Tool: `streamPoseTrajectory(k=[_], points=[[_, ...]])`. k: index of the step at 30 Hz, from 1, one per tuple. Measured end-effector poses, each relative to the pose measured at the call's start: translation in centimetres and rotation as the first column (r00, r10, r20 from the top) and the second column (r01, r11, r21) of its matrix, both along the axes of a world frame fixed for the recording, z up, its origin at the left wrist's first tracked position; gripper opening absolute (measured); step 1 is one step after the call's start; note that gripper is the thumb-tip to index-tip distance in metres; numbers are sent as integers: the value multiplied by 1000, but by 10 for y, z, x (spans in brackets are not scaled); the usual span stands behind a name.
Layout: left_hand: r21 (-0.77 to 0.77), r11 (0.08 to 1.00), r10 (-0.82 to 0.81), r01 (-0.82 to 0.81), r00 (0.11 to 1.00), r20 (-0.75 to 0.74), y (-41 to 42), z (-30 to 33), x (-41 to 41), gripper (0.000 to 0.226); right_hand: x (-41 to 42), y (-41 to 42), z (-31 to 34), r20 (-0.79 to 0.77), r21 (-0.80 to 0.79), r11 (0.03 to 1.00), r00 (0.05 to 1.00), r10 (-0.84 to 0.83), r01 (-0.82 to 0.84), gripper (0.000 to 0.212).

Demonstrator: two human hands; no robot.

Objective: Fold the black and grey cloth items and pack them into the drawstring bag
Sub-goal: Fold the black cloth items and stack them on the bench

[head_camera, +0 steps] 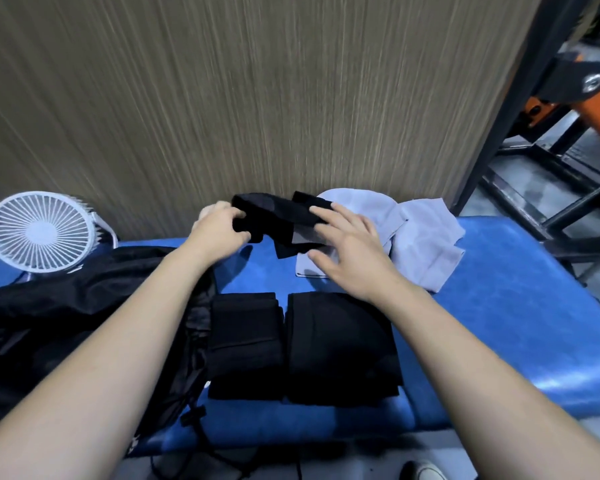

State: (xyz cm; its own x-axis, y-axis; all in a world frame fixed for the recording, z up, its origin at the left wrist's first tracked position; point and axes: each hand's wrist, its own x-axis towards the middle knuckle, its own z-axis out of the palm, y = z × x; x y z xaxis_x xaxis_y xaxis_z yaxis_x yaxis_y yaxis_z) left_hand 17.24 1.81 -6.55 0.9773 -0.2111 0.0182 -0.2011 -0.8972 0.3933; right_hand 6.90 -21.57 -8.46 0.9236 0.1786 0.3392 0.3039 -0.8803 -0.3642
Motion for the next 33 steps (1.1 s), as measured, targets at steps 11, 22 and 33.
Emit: streamPoseTrajectory(k=[11, 22, 33], points=[[-512, 858, 169, 23, 930, 325, 23, 38, -51, 26, -22, -9, 31, 204, 594, 804, 969, -140, -9, 23], [-867, 496, 158, -42, 987, 42, 11, 58, -88, 11, -55, -38, 53, 50, 897, 433, 955, -293, 86, 24], [-855, 493, -138, -160, 956, -259, -89, 56, -132, 51, -107, -126, 43, -101, 886, 365, 887, -450, 287, 19]])
